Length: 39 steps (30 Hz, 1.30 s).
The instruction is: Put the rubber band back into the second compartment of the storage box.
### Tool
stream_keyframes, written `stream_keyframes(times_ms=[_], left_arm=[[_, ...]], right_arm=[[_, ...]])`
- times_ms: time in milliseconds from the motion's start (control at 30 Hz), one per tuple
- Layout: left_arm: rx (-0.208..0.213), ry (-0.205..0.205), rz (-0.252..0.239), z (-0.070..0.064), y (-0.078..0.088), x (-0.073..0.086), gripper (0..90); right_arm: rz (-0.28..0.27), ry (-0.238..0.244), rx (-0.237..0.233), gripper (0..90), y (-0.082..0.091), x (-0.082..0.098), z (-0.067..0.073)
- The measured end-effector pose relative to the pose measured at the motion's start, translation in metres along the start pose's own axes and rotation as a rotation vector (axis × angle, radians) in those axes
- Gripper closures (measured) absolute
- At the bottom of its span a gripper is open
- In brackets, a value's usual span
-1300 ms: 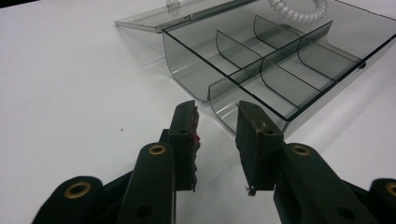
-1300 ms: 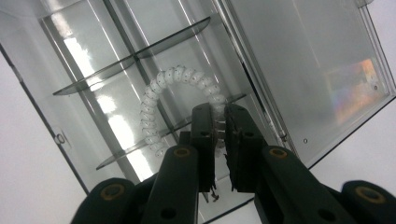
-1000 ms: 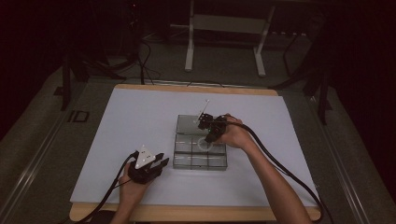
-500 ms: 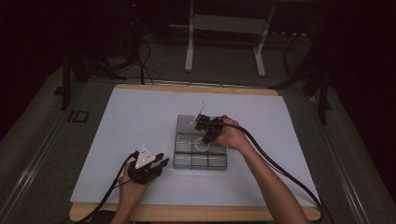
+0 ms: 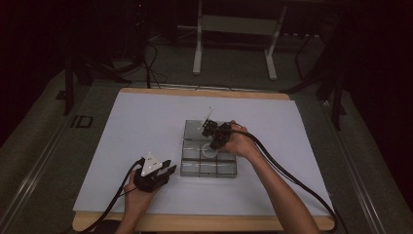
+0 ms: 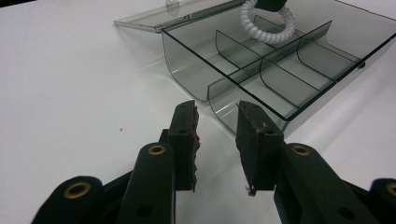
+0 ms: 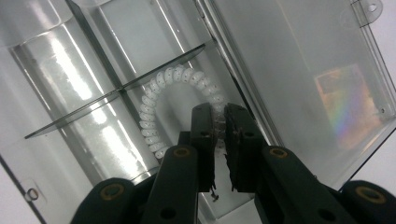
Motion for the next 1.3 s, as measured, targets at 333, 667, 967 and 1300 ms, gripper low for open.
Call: stream_keyframes(times_ms=[333, 667, 967, 1300], left_arm=[[0.0, -0.003, 0.001, 0.0, 0.0, 0.0, 68.5], [-0.001, -0.003, -0.001, 0.0, 0.001, 0.0, 68.5], [-0.001, -0.004, -0.001, 0.0, 0.001, 0.0, 68.5], [-0.001, -0.003, -0.002, 0.0, 0.002, 0.0, 68.5]], right_arm=[[0.008, 0.019, 0.013, 82.2, -0.006, -0.001, 0.004], [0.026, 0.027, 0.018, 81.7, -0.011, 0.0, 0.005], [0.026, 0.028, 0.012, 77.8, -0.011, 0.0, 0.006], [-0.004, 0.022, 0.008, 74.0, -0.004, -0.002, 0.007]])
Point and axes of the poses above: each handheld gripper's, and its own axes: y roughly backward along the jaws, x roughly out of its underside, z roughly to its left, the point moved 9 cm from there along -y, roughly forward along the jaws, and after that the axes turned 9 degrees about -z, right-handed, at the moved point
